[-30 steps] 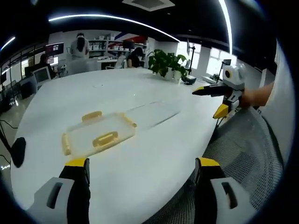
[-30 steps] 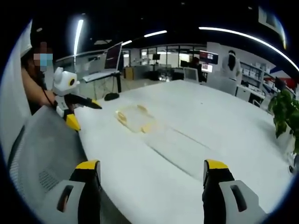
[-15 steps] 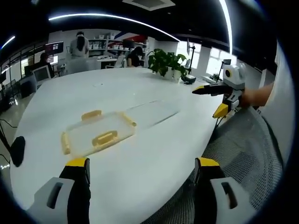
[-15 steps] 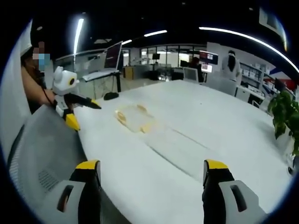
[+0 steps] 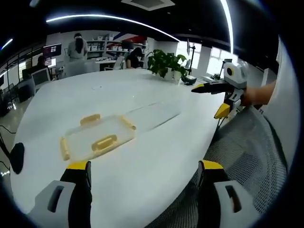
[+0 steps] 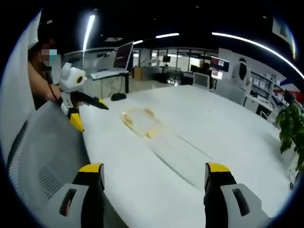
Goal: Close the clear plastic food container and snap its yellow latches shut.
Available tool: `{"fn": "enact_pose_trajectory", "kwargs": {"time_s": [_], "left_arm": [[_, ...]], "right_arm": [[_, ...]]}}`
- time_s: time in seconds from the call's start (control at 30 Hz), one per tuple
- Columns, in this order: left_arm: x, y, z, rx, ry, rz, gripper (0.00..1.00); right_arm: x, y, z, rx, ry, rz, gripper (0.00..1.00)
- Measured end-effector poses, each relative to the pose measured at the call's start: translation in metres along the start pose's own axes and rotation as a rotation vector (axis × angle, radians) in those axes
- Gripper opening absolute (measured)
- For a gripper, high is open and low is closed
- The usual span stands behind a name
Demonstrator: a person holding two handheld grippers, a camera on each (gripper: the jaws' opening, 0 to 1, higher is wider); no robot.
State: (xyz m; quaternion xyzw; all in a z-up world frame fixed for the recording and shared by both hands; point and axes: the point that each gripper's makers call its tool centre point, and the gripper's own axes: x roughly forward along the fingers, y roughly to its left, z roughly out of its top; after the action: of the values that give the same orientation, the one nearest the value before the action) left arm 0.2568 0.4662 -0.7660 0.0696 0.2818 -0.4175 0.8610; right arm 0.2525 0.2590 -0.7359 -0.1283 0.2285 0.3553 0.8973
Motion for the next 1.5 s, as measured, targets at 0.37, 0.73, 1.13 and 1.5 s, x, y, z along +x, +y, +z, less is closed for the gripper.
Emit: {"fn": "enact_pose_trajectory", "kwargs": {"time_s": [0.37, 0.73, 1.13, 1.5], "left_arm": [[0.002, 0.008, 0.006, 0.043, -0.011, -0.003, 0.91], [0.006, 0.022, 0.010, 0.036, -0.025, 0.017, 0.90], [0.007, 0.031, 0.008, 0.033, -0.016, 0.030, 0.90], [0.012, 0.039, 0.012, 0.048, -0.010, 0.033, 0.89]], "right_arm": [[0.007, -0.003, 0.000, -0.022, 0.006, 0.010, 0.87], [0.024, -0.003, 0.008, -0.044, 0.003, 0.031, 0.87], [0.039, -0.001, 0.014, -0.074, 0.016, 0.067, 0.85], [0.056, -0.001, 0.022, -0.115, 0.032, 0.102, 0.81]]}}
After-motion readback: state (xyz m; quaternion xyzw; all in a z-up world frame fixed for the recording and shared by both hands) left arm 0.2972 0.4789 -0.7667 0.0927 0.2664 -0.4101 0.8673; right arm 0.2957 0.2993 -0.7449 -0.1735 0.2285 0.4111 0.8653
